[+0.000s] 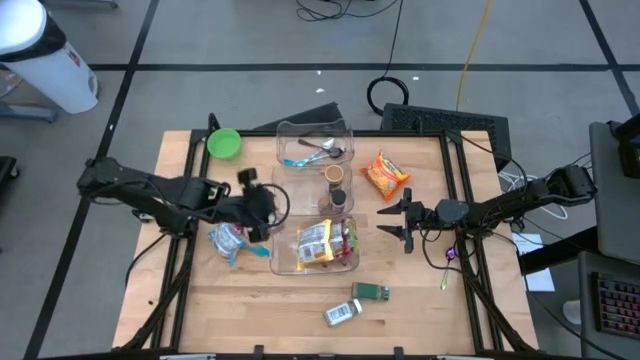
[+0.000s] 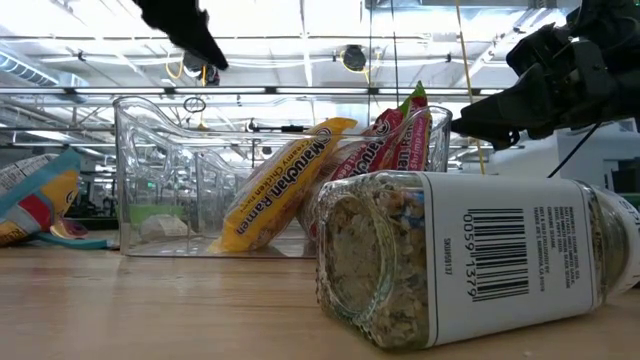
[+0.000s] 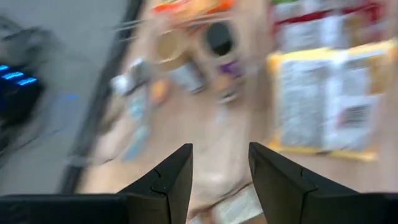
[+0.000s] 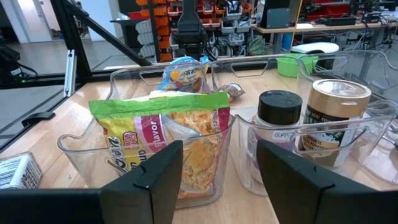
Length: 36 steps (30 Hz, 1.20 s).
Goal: Pick & Place Food Item
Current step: Put the blue noodle pack into the bottom transparent bin
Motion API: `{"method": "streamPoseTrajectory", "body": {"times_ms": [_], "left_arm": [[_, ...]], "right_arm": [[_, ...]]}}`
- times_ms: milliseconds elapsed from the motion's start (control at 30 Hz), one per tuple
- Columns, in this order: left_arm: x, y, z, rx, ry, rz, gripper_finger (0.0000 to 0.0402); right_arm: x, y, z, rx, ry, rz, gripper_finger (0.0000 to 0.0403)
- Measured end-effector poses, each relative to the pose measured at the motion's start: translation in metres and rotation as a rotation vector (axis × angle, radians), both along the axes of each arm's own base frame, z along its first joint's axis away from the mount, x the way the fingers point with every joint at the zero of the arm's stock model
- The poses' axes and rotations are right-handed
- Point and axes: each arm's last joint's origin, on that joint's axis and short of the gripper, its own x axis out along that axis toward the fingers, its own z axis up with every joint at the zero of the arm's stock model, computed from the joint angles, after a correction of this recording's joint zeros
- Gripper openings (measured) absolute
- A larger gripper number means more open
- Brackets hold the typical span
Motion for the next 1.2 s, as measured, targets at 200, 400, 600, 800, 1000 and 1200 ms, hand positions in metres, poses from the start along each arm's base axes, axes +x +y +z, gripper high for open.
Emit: {"method": "streamPoseTrajectory", "body": {"times_ms": [200, 400, 600, 800, 1000, 1200], "left_arm": [[-0.007, 0.018, -0.036, -0.142, -0.212, -0.14, 0.0161], [-0.035, 0.044, -0.05, -0.142, -0.383, -0.115, 0.0161], [-0.072, 0.063, -0.027, -0.054, -0.55, -0.055, 0.0161], [-0.115, 0.072, -0.005, 0.01, -0.702, 0.058, 0.0161], [-0.14, 0.074, -0.026, -0.118, -0.538, 0.214, 0.0161], [-0.143, 0.071, -0.044, -0.322, -0.376, 0.249, 0.0161]], "right_arm": [[0.0, 0.0, 0.0, 0.0, 0.0, 0.0, 0.0199], [0.0, 0.0, 0.0, 0.0, 0.001, 0.0, 0.0199], [0.0, 0.0, 0.0, -0.001, 0.001, -0.004, 0.0199], [0.0, 0.0, 0.0, -0.001, 0.001, -0.004, 0.0199], [0.0, 0.0, 0.0, -0.001, 0.001, -0.005, 0.0199], [0.0, 0.0, 0.0, -0.001, 0.0, -0.005, 0.0199]]}}
